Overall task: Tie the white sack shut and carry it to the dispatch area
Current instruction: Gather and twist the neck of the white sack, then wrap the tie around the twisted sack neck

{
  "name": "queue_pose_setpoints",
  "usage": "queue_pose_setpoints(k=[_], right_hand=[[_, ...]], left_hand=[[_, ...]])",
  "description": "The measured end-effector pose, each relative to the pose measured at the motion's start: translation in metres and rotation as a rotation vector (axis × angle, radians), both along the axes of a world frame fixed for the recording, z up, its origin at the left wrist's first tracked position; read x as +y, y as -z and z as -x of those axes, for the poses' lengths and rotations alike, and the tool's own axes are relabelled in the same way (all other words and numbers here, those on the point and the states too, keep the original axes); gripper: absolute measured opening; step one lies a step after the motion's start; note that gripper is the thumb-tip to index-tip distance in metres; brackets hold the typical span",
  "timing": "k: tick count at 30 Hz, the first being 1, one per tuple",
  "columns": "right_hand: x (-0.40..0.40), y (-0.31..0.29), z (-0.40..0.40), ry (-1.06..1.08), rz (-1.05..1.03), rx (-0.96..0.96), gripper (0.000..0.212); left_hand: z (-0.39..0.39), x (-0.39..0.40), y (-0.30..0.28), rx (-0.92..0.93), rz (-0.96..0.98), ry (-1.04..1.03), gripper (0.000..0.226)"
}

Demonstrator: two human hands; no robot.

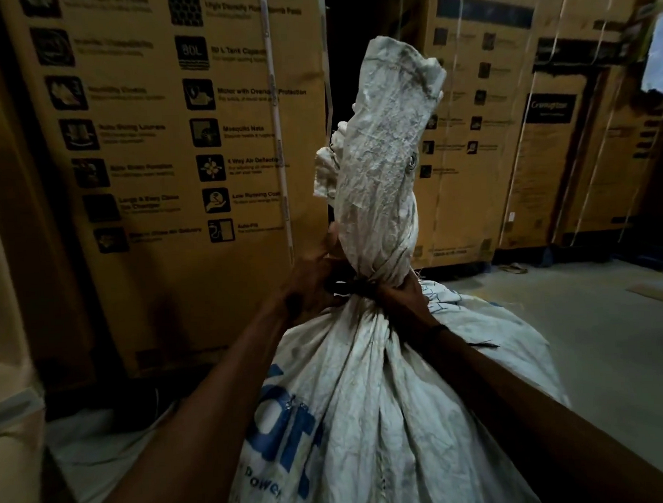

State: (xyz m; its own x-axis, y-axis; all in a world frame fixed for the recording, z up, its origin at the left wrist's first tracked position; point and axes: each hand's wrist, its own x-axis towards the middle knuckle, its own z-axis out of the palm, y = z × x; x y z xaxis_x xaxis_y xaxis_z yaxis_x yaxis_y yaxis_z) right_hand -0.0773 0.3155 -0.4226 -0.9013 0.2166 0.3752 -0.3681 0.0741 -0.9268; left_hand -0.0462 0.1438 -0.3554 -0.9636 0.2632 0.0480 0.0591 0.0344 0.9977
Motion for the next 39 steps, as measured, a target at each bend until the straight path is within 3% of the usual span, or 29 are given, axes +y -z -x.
queue_pose_setpoints(k=[4, 10, 12, 17, 20, 22, 24, 27, 32, 36, 39], right_hand=[[0.003, 0.0, 0.0, -0.005, 0.037, -0.03, 0.059], [0.003, -0.004, -0.011, 0.023, -0.029, -0.042, 0.055], [0.004, -0.006, -0.014, 0.051, -0.089, -0.063, 0.074], [0.007, -0.014, -0.021, 0.09, -0.248, -0.133, 0.112], [-0.009, -0.031, -0.05, 0.291, -0.401, -0.071, 0.13], [-0.033, -0.04, -0.085, 0.491, -0.478, 0.045, 0.123], [-0.055, -0.044, -0.115, 0.551, -0.533, 0.25, 0.105], [-0.087, -0.042, -0.138, 0.361, -0.605, 0.405, 0.074], [-0.152, -0.042, -0.138, -0.116, -0.543, 0.384, 0.034], [-0.217, -0.039, -0.135, -0.446, -0.539, 0.264, 0.019], [-0.262, -0.038, -0.137, -0.637, -0.662, 0.239, 0.032]], left_hand=[[0.034, -0.01, 0.024, -0.026, -0.184, 0.145, 0.084], [0.022, 0.0, 0.026, -0.016, -0.251, 0.058, 0.057], [0.013, 0.0, 0.02, -0.013, -0.212, -0.001, 0.05], [-0.006, -0.018, 0.002, -0.01, 0.003, -0.069, 0.041], [-0.021, -0.034, -0.013, -0.042, 0.236, -0.037, 0.039], [-0.035, -0.044, -0.028, -0.059, 0.394, -0.05, 0.041], [-0.053, -0.058, -0.046, -0.078, 0.558, -0.052, 0.039], [-0.084, -0.092, -0.074, -0.086, 0.779, 0.002, 0.038], [-0.122, -0.166, -0.11, -0.22, 0.993, -0.03, 0.032], [-0.132, -0.244, -0.113, -0.422, 1.124, -0.192, 0.033], [-0.152, -0.282, -0.102, -0.57, 1.131, -0.175, 0.031]])
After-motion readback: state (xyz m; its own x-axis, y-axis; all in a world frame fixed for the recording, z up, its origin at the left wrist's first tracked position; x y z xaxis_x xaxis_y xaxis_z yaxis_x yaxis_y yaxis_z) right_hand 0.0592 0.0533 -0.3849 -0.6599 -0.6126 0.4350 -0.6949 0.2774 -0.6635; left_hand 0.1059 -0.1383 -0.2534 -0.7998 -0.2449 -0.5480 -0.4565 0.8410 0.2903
